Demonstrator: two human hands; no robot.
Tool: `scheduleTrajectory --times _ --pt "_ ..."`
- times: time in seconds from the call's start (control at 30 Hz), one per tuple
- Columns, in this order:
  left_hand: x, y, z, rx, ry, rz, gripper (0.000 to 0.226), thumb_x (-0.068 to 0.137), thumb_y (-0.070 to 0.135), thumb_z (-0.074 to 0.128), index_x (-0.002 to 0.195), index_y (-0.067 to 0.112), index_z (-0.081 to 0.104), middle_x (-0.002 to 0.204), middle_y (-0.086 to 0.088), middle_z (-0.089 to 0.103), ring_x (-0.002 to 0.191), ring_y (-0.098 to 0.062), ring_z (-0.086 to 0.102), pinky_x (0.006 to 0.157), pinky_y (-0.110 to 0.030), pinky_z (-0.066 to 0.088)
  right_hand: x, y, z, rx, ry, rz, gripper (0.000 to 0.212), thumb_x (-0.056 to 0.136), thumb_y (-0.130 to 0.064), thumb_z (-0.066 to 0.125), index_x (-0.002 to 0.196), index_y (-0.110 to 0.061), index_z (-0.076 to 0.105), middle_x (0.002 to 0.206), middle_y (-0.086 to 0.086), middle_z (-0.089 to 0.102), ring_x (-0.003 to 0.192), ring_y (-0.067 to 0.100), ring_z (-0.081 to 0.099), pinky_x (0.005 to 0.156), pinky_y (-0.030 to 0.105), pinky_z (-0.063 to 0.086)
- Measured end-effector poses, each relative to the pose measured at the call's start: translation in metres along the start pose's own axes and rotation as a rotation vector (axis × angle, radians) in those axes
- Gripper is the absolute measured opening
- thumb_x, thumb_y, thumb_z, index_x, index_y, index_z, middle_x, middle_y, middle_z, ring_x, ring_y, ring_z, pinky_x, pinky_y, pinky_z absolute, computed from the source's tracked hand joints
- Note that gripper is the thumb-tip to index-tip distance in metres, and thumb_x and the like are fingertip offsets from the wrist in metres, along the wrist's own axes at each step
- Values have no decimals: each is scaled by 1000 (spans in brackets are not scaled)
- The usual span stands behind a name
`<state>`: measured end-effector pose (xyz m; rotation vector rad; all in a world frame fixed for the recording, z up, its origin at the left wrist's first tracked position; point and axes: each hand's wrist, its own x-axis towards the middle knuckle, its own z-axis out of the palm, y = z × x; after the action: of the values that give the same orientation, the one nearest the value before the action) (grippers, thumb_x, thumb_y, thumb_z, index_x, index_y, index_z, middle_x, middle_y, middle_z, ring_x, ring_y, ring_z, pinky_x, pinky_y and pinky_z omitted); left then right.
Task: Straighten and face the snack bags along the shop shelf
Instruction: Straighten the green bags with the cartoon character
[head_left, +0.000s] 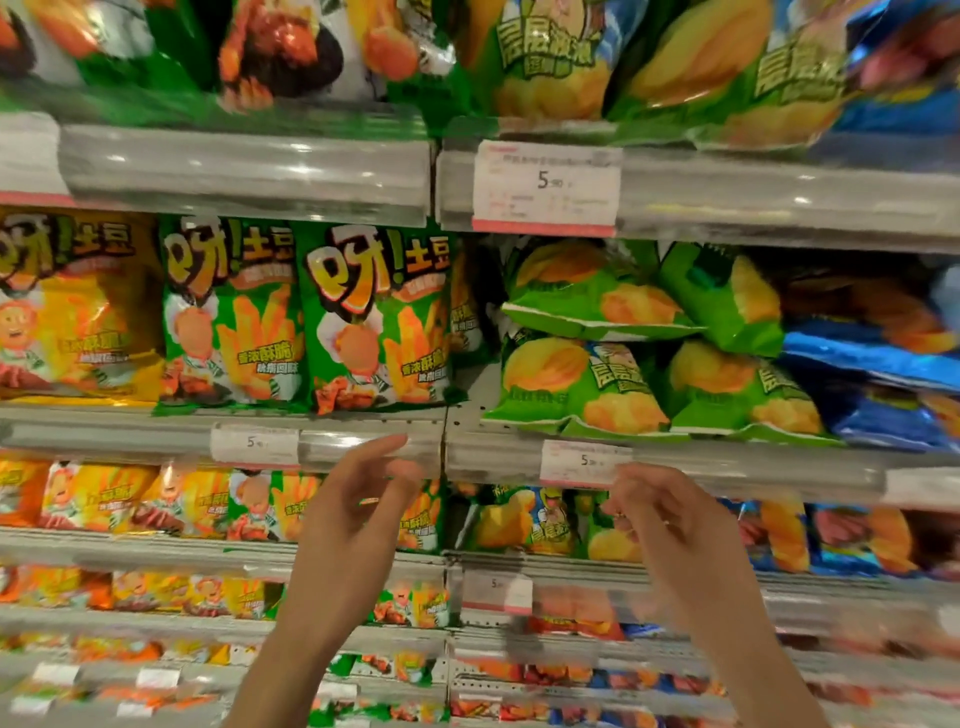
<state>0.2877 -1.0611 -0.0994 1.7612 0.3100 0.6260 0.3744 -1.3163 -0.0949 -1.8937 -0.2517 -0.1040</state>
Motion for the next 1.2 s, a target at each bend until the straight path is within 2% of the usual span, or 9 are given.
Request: scheduleTrajectory --times 0.23,0.4,0.57,0.7,0.77,0.9,1.0,1.1,1.2 --pt "24 19 17 -53 -64 71 22 94 43 62 116 43 64 103 21 73 99 1 67 88 -32 52 9 -23 -15 -127 72 -76 9 97 -31 62 95 -34 70 83 -24 72 80 -3 65 64 10 48" --pt "48 37 31 -29 -134 136 25 96 48 59 120 44 60 103 23 71 100 2 65 87 -31 52 13 -48 -24 -236 157 -202 10 96 -37 58 93 -37 67 82 -24 70 75 -2 65 57 10 46" --pt "83 68 58 -5 -99 196 46 92 55 61 134 38 50 123 18 59 97 16 58 77 -20 52 41 -68 -37 -358 231 -350 10 97 -32 60 103 -29 67 90 -17 68 86 -2 63 68 10 48" --pt "112 86 78 73 -127 224 64 88 62 63 144 37 40 141 3 52 113 -2 59 95 -31 51 74 -79 -40 -552 321 -537 22 98 -26 59 112 -14 71 109 -1 67 104 16 57 92 29 43" --pt "119 91 89 166 -130 246 69 87 62 63 147 36 39 146 3 50 129 -15 52 106 -37 45 88 -81 -40 -656 275 -600 27 100 -25 57 119 -10 70 121 7 67 116 25 54 103 35 38" --pt "125 97 100 224 -107 249 63 88 55 68 143 28 51 136 5 59 123 -12 54 93 -22 37 101 -79 -40 -680 51 -567 45 105 -39 43 139 -12 56 142 6 57 134 22 46 116 33 29" --pt "123 95 91 187 -116 258 63 83 59 68 137 29 56 130 10 62 118 -8 55 96 -28 45 104 -80 -45 -579 -7 -505 60 101 -53 34 145 -16 50 149 3 51 139 18 40 116 26 23" --pt "114 92 72 106 -170 235 63 80 59 70 135 30 58 127 13 64 119 -8 59 98 -41 53 109 -81 -49 -442 -82 -438 64 99 -59 32 146 -20 50 147 -1 52 136 15 43 116 31 31" --pt "103 90 52 64 -201 215 58 78 55 74 130 33 61 116 24 65 112 -1 62 92 -34 57 116 -83 -51 -283 -142 -317 57 98 -61 41 143 -28 51 138 -11 55 126 6 49 105 26 36"
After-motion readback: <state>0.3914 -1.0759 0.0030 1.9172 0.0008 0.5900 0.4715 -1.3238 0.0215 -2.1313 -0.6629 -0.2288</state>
